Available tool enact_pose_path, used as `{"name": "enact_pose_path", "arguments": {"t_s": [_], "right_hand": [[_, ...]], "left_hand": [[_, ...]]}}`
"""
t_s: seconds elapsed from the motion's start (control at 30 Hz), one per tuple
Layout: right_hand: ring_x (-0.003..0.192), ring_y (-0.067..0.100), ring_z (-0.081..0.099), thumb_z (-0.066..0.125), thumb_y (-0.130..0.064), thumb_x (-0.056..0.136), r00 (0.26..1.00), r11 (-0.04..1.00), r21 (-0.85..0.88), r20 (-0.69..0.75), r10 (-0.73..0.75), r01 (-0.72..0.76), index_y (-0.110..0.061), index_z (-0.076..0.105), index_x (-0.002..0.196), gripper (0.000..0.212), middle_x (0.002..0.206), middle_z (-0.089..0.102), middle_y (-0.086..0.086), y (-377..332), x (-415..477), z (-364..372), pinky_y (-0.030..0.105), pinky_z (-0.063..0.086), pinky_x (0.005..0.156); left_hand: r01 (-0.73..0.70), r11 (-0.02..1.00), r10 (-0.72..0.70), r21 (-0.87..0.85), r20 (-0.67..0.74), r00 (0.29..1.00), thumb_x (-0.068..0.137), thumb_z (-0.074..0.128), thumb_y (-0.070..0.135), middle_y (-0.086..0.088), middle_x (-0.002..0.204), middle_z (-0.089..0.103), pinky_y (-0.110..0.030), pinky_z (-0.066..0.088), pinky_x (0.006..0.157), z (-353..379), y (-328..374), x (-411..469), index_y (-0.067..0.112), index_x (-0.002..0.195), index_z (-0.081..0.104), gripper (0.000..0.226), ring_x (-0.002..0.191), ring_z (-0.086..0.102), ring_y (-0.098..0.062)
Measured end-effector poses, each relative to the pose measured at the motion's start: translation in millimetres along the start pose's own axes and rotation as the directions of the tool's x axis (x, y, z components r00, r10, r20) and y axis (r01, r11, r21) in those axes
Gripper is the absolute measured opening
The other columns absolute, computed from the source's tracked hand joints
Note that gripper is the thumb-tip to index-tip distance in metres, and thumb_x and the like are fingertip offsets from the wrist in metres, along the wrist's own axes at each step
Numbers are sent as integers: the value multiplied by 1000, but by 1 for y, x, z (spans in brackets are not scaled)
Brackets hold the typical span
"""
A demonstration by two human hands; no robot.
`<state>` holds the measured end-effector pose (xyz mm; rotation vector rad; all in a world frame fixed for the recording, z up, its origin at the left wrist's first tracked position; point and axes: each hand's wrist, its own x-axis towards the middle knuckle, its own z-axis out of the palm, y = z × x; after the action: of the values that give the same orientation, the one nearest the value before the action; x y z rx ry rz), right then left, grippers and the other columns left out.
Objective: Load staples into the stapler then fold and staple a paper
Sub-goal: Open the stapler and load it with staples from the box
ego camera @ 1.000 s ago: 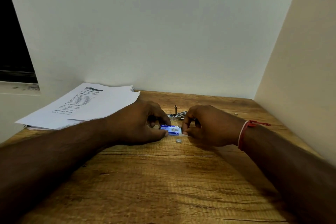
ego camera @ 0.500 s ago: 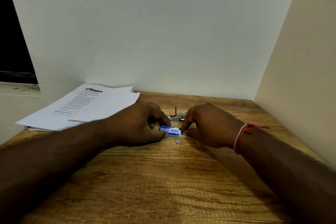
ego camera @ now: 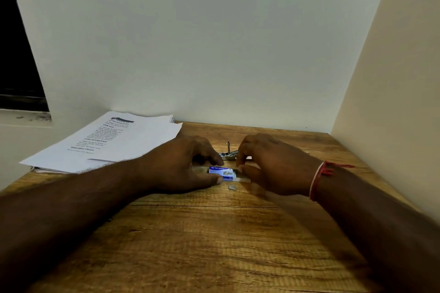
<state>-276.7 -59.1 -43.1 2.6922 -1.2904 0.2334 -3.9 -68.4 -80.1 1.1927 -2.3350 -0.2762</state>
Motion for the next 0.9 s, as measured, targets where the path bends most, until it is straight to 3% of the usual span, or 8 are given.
{"name": "enact_pose_path", "arguments": {"t_s": [0.13,0.23,0.4,0.47,0.53,0.7,0.9], "right_hand": [[109,3,52,62,-44,109,976,990,130,-215,-27,56,-35,66,116,12,125,59,-16,1,0,-2,22,50,88],[101,1,54,62,-44,107,924,986,147,-381,-20,82,-33,65,115,14,126,59,-17,-4,2,-1,10,42,78],[97,7,60,58,-35,105,885,985,120,-463,-55,124,-22,68,120,22,129,62,-7,-13,1,3,28,56,78],[96,8,61,59,-33,105,878,985,114,-475,-61,130,-21,69,120,22,128,63,-7,-14,1,3,32,58,78],[95,7,61,60,-33,105,873,983,124,-484,-59,135,-22,70,121,21,127,63,-9,-14,2,4,33,58,78],[93,10,66,71,-30,104,874,936,329,-483,52,126,-28,76,122,18,117,66,-17,-8,6,6,15,51,76],[93,13,70,81,-35,97,861,877,464,-490,138,124,-34,84,113,17,105,74,-20,-2,8,8,20,55,71]], "left_hand": [[50,975,-90,-216,-180,980,90,77,74,32,104,78,-22,50,77,7,14,3,50,107,83,30,99,71,6],[97,879,-201,-467,-177,963,92,71,73,20,94,84,-27,51,78,9,25,7,45,99,88,34,87,75,5],[145,640,-294,-755,-66,954,100,77,54,-1,96,87,-24,53,64,14,32,8,27,99,91,31,73,69,-2],[161,514,-318,-843,-13,948,99,80,47,-4,96,86,-24,52,63,17,32,9,19,101,91,31,72,68,-4],[167,453,-323,-875,13,946,96,82,45,-6,96,85,-25,52,65,19,28,10,15,103,91,32,73,68,-5],[138,454,-285,-880,4,959,98,79,45,-6,102,85,-24,54,68,17,20,12,16,110,90,33,80,69,-6],[122,489,-262,-864,-11,965,103,77,44,-4,103,85,-22,54,69,18,13,12,17,115,89,32,79,67,-4]]}}
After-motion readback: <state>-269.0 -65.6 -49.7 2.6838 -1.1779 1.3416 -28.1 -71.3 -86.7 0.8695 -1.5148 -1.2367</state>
